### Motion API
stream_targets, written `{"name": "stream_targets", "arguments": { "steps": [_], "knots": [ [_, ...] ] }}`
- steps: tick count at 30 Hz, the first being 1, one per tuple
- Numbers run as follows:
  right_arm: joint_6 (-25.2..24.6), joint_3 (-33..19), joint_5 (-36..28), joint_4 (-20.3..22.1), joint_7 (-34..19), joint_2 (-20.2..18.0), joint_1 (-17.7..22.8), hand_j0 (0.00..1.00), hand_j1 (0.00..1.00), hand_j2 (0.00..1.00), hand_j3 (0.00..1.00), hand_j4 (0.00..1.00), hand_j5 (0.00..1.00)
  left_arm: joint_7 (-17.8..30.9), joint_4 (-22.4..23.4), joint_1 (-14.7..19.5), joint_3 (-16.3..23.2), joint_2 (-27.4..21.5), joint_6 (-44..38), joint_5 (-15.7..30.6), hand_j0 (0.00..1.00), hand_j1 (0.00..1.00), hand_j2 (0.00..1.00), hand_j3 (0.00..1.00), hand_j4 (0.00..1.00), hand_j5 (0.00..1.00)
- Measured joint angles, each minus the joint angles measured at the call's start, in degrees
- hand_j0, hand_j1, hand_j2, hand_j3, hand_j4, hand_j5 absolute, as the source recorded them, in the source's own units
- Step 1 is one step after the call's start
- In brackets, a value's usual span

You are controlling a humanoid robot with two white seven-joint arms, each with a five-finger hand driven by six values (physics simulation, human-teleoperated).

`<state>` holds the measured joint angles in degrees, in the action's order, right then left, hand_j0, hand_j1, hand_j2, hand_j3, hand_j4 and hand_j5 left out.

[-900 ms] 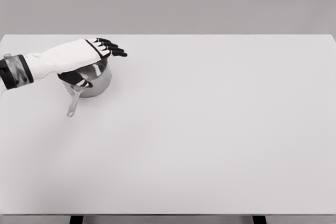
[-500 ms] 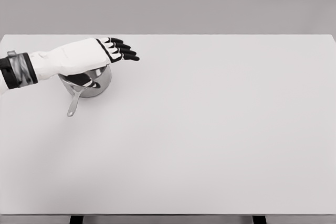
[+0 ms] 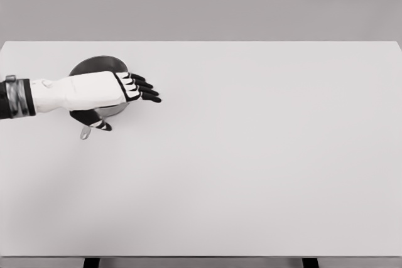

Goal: Rotate pot handle

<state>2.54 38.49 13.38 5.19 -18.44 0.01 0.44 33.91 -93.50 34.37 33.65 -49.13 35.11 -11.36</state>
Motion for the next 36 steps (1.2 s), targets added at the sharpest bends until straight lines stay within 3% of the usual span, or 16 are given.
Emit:
{"name": "stream_targets", "arguments": {
  "steps": [9,26,36],
  "knots": [
    [0.0,0.0,0.0,0.0,0.0,0.0,0.0,1.00,1.00,1.00,1.00,1.00,1.00,0.2,0.6,-0.5,0.3,-1.5,0.0,-5.1,1.00,1.00,1.00,1.00,1.00,1.00],
    [0.0,0.0,0.0,0.0,0.0,0.0,0.0,1.00,1.00,1.00,1.00,1.00,1.00,0.2,1.1,-1.1,0.1,-5.8,0.0,-7.6,1.00,1.00,1.00,1.00,1.00,1.00],
    [0.0,0.0,0.0,0.0,0.0,0.0,0.0,1.00,1.00,1.00,1.00,1.00,1.00,0.2,4.8,-0.7,-0.2,-6.7,0.0,-8.9,1.00,1.00,1.00,1.00,1.00,1.00]
  ]
}}
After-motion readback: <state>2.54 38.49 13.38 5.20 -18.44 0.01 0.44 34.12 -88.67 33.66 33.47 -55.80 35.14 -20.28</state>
